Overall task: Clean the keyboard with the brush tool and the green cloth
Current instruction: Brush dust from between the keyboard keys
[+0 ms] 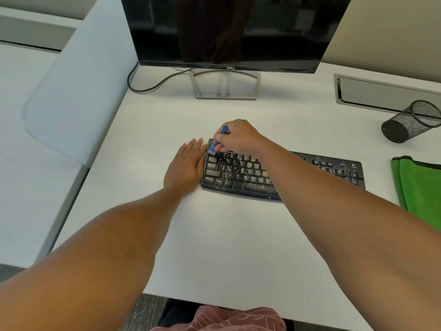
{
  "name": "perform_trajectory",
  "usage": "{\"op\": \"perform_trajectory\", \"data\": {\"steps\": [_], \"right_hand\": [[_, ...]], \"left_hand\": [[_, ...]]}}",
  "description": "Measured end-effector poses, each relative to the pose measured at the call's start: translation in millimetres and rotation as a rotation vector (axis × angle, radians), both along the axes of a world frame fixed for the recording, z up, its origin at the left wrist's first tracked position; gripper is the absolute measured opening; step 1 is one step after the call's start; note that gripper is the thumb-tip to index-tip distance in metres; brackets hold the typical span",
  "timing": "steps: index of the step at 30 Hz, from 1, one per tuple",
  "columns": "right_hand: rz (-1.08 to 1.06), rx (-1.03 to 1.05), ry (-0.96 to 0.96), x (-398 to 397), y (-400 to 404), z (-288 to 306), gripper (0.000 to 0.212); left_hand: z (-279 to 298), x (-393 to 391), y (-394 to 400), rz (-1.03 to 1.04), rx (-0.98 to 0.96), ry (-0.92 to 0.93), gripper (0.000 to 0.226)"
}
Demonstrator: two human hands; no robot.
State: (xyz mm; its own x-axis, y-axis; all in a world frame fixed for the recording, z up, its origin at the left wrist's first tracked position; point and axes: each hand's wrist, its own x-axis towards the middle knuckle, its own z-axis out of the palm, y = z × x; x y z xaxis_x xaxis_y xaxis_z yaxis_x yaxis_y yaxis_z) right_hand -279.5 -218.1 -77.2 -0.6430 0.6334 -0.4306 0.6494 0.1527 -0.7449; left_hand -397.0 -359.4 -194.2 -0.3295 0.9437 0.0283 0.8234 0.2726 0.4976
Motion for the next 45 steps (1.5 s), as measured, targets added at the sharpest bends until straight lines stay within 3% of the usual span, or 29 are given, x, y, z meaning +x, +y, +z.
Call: {"op": "perform_trajectory", "data": {"steps": [3,9,14,19,23,27,29,32,36,42,45], "right_hand": [[-0.093,0.167,0.023,-1,1,5,0.019],[0.060,0.033,-0.106,4,2,9,0.016],[0.073,0.208,-0.132,11,0,18,0.020],[0.128,0.010,-0.190,16,1,18,0.015],[0.023,0.187,-0.112,18,5,23,0.020],[0.246,0.033,-0.271,20,3,21,0.017],[0.158,0.006,-0.184,21,3,21,0.016],[0.037,0.160,-0.074,22,5,19,0.019],[0.223,0.037,-0.194,24,2,15,0.017],[0.117,0.135,-0.072,30,2,16,0.018],[0.164,0.131,-0.098,35,-2,16,0.021]], "left_hand": [[0,0,0,-0.004,-0.001,0.005,0.048],[0,0,0,-0.011,0.005,-0.001,0.048],[1,0,0,-0.019,-0.001,-0.008,0.048],[3,-1,0,-0.022,-0.003,-0.015,0.048],[3,-1,0,-0.020,0.000,-0.012,0.048],[3,0,0,-0.011,-0.006,-0.019,0.048],[4,0,-1,-0.012,-0.009,-0.018,0.048],[4,1,0,-0.007,-0.007,-0.023,0.047],[3,0,0,-0.005,-0.023,-0.016,0.049],[4,1,0,-0.009,-0.043,-0.022,0.062],[5,2,-1,-0.010,-0.050,-0.026,0.067]]}}
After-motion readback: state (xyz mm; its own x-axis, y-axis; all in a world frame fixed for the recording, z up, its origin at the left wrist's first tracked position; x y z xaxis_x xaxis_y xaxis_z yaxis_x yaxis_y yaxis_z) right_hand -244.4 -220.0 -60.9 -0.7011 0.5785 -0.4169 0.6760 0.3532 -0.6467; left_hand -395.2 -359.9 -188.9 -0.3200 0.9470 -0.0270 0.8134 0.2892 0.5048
